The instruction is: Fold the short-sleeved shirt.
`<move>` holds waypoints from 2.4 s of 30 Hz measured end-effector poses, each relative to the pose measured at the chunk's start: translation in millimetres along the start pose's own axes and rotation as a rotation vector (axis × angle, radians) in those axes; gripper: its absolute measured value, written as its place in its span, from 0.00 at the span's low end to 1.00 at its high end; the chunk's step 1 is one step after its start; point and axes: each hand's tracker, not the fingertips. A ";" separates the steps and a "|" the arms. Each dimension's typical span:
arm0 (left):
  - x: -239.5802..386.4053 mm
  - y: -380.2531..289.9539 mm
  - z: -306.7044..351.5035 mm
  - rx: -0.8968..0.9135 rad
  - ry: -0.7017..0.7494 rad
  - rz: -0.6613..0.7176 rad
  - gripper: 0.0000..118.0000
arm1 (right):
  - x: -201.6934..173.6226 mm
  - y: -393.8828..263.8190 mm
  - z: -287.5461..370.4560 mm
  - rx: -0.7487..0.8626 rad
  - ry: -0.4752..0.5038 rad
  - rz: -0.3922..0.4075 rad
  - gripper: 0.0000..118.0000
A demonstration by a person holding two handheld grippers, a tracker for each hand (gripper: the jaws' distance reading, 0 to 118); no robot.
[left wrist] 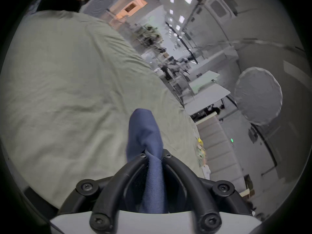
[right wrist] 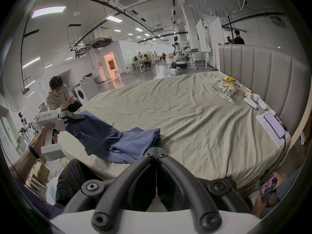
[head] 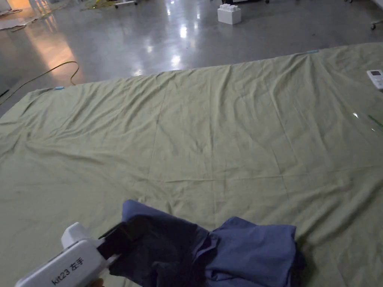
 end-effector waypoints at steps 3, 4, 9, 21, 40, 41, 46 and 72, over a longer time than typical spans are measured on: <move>51.8 -48.0 -38.7 -0.075 -0.024 -0.098 0.09 | 3.0 -4.4 5.2 -0.007 -0.006 -0.003 0.00; 65.7 -62.9 -55.6 -0.108 -0.006 -0.144 0.09 | 5.1 -6.0 7.6 -0.010 -0.017 -0.003 0.00; 89.4 -125.6 -122.2 -0.263 0.008 -0.123 0.09 | 14.3 -13.0 23.4 -0.014 -0.053 -0.033 0.00; 98.6 -122.8 -109.7 -0.215 -0.044 -0.147 0.57 | 27.8 -28.0 29.3 -0.038 -0.093 -0.070 0.00; 105.2 -126.1 -100.0 -0.270 -0.270 -0.060 0.01 | 20.8 -18.8 -25.5 -0.134 0.008 -0.065 0.00; 107.0 -108.7 -77.4 -0.222 -0.286 -0.085 0.01 | 20.0 -15.6 -43.4 -0.155 0.040 -0.075 0.00; 70.1 -68.2 -12.3 -0.130 -0.131 -0.148 0.01 | 4.4 4.2 -130.2 -0.132 0.179 -0.055 0.00; -26.6 -76.9 -170.4 -0.663 -0.212 -0.088 0.40 | -2.0 -18.5 -236.8 -0.439 0.034 0.005 0.00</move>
